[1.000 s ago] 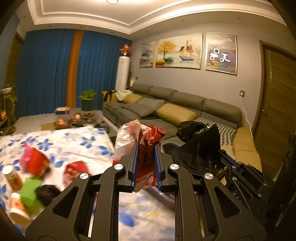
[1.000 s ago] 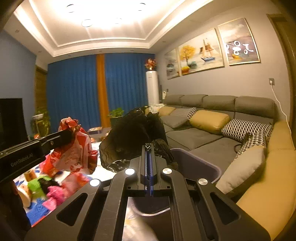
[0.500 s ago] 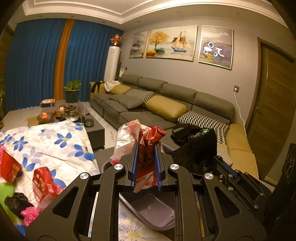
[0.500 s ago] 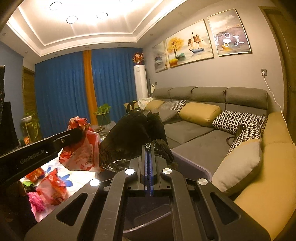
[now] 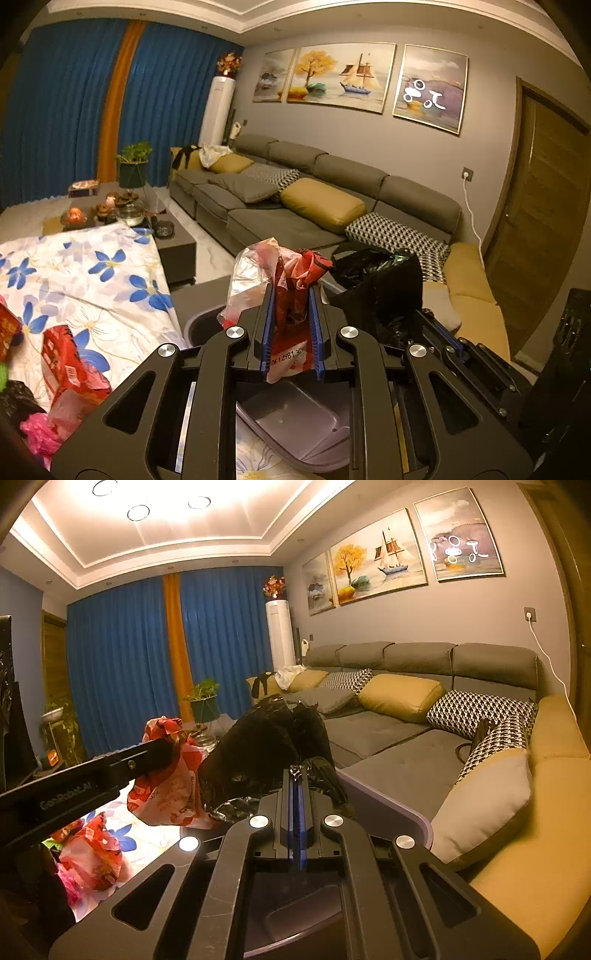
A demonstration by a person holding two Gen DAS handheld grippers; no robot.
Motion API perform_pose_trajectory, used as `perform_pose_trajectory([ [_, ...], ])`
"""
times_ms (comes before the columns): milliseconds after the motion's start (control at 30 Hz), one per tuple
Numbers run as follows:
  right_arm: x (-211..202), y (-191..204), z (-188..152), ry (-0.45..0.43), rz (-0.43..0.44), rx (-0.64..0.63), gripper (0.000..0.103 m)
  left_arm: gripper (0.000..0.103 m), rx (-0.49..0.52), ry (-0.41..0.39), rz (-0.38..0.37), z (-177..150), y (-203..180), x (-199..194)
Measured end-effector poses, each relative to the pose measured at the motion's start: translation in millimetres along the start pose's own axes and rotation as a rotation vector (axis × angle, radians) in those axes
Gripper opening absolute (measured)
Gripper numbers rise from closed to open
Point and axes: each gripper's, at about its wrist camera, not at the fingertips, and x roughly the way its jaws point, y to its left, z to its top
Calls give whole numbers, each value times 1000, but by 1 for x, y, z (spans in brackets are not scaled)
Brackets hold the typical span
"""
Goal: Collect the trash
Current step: 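Carry the black bag and red wrapper with both tools over the grey bin, then open both tools to drop the bag and wrapper into the grey bin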
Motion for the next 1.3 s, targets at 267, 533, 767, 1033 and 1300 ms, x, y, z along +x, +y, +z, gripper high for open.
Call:
perform_pose_trajectory([
  [267, 8, -3, 2, 0, 12, -3, 26, 21, -12, 37, -24, -5, 6, 13],
  [533, -3, -8, -1, -13, -22, 18, 45, 62, -41, 35, -4, -8, 13, 7],
  [767, -27, -3, 0, -46, -46, 3, 62, 81, -57, -9, 72, -7, 17, -20],
  [1033, -56, 18, -10, -64, -12, -28, 73, 84, -80, -58, 209, -18, 25, -75],
  [1300, -87, 56, -26, -67, 82, -58, 74, 84, -100, -116, 312, -35, 49, -149],
])
